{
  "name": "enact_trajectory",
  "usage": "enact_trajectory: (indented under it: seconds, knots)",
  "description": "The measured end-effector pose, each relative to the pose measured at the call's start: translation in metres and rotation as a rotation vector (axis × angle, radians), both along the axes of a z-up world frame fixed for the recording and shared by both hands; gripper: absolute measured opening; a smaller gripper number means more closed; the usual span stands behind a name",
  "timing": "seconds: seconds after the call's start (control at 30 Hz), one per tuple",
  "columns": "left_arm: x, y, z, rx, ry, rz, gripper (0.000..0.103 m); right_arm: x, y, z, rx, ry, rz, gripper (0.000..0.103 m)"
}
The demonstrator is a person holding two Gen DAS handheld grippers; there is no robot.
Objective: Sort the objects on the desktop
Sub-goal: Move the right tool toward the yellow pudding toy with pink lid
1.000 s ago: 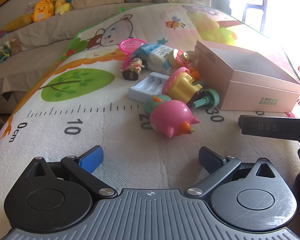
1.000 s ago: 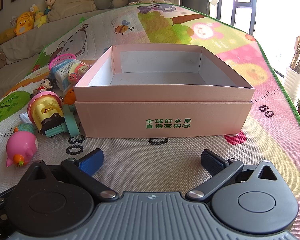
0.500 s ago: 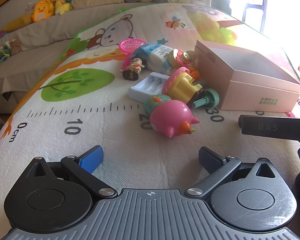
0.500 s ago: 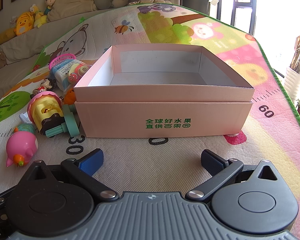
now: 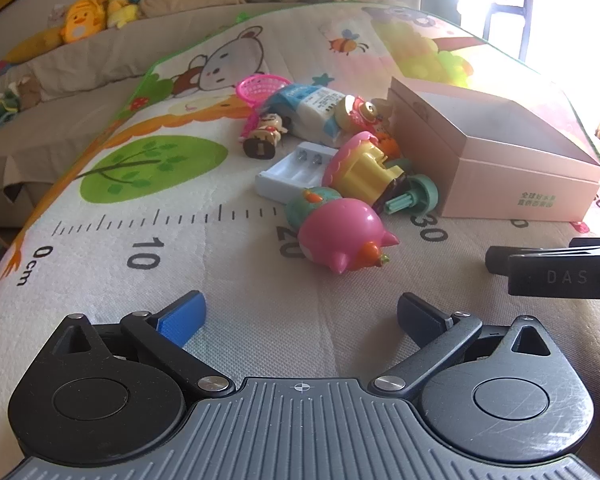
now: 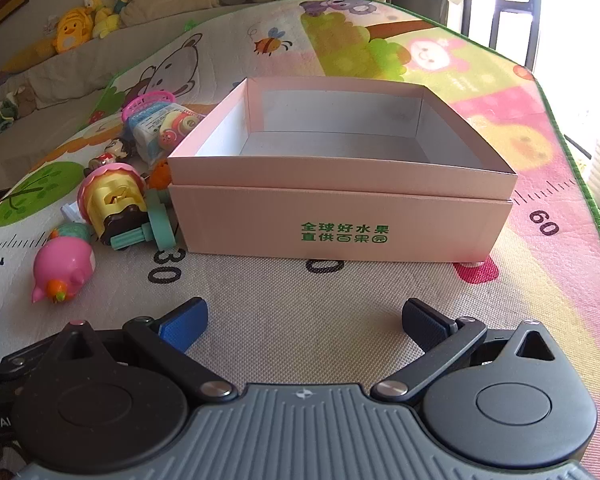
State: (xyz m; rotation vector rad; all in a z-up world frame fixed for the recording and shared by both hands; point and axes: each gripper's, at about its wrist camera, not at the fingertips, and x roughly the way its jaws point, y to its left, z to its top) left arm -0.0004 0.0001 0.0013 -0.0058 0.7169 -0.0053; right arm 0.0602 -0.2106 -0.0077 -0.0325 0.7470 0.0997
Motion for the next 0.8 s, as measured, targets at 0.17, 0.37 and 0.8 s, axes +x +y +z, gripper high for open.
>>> enact_trajectory:
  seconds: [0.17,0.37,0.8]
  knots:
    - [0.002,-0.001,0.0,0.005,0.011,-0.005,0.103,-0.007,-0.007,0.0,-0.003,0.027,0.087,0.103]
    - [0.005,-0.001,0.001,0.012,0.035,-0.025,0.103,-0.005,-0.007,0.001,-0.008,0.046,0.115,0.103]
    - [0.015,0.008,0.018,0.011,0.002,-0.042,0.103,-0.017,-0.021,0.023,0.116,0.022,0.187,0.103]
